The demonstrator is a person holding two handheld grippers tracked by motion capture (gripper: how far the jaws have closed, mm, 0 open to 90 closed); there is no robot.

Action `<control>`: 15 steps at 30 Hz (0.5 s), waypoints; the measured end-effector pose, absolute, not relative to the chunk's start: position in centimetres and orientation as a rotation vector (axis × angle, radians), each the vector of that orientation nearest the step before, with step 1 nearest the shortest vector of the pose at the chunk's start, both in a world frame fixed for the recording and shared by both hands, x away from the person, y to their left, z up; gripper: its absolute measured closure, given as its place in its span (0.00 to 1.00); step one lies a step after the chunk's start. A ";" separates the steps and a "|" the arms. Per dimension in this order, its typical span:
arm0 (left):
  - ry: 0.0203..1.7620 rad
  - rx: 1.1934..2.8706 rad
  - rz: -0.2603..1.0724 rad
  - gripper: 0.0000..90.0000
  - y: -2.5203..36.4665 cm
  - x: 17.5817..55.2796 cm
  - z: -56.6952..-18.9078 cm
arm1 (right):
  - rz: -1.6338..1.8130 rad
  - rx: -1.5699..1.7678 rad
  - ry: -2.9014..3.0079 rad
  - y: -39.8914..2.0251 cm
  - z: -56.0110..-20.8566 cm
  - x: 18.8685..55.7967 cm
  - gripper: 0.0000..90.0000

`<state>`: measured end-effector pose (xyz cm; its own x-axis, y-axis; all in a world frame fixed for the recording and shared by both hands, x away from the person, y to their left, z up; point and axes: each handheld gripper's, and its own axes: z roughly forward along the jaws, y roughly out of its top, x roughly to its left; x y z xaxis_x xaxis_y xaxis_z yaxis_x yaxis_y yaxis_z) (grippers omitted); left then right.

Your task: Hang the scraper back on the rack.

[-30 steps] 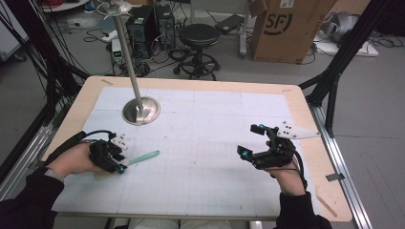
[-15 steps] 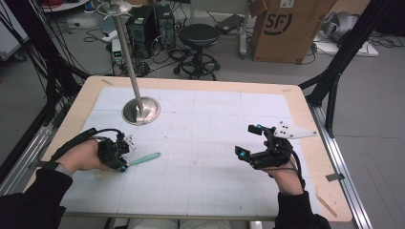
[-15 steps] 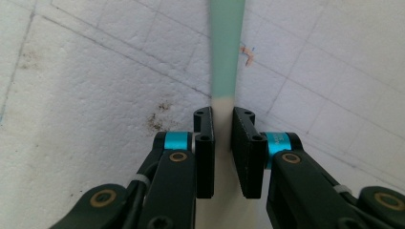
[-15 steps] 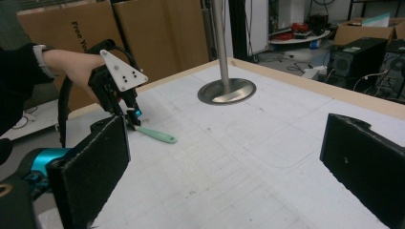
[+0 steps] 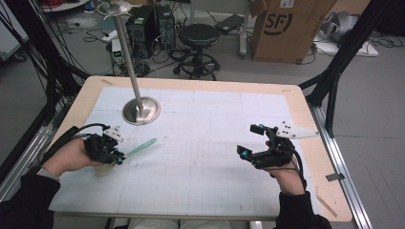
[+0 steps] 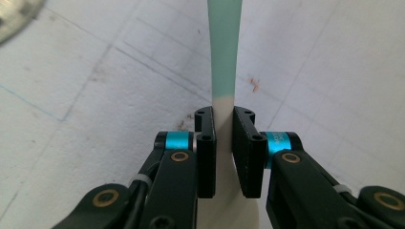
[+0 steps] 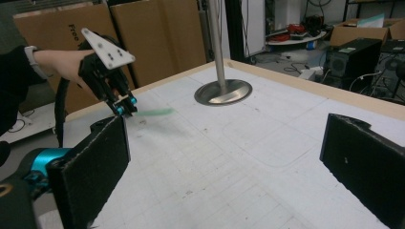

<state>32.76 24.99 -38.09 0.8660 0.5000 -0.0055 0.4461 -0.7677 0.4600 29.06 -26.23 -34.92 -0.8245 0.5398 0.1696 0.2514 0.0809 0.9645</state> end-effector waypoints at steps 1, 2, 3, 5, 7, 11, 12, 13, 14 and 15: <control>0.700 2.556 0.173 0.89 25.3 32.6 -37.8 | 1.816 0.798 2.125 -26.2 -34.9 29.0 0.02; 0.709 2.520 0.182 0.89 25.6 32.5 -37.6 | 1.817 0.794 2.125 -26.3 -34.9 29.0 0.02; 0.718 2.488 0.180 0.89 25.9 32.5 -37.4 | 1.819 0.800 2.128 -26.2 -34.9 29.0 0.02; 0.724 2.423 0.201 0.89 26.3 32.2 -37.2 | 1.817 0.797 2.127 -26.2 -34.9 28.9 0.02; 0.725 2.366 0.214 0.89 26.7 32.0 -37.1 | 1.816 0.797 2.133 -26.1 -34.9 28.9 0.02; 0.739 2.228 0.221 0.89 27.5 31.8 -36.9 | 1.816 0.800 2.130 -26.1 -34.9 29.0 0.02; 0.737 2.206 0.247 0.89 27.6 31.8 -36.7 | 1.819 0.800 2.132 -26.1 -34.9 29.1 0.02; 0.738 2.182 0.276 0.89 27.7 31.8 -36.5 | 1.814 0.796 2.130 -26.1 -34.9 29.2 0.02; 0.743 2.146 0.296 0.89 27.9 31.8 -36.3 | 1.815 0.803 2.134 -26.1 -34.9 29.1 0.02; 0.746 2.110 0.309 0.89 28.1 31.7 -36.1 | 1.816 0.801 2.137 -26.1 -34.9 29.2 0.02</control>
<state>31.75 28.15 -36.05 0.7909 0.6102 -0.0463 0.3990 -0.4568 0.7951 29.16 -26.07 -34.95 -0.8260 0.5362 0.1740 0.2580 0.0852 0.9624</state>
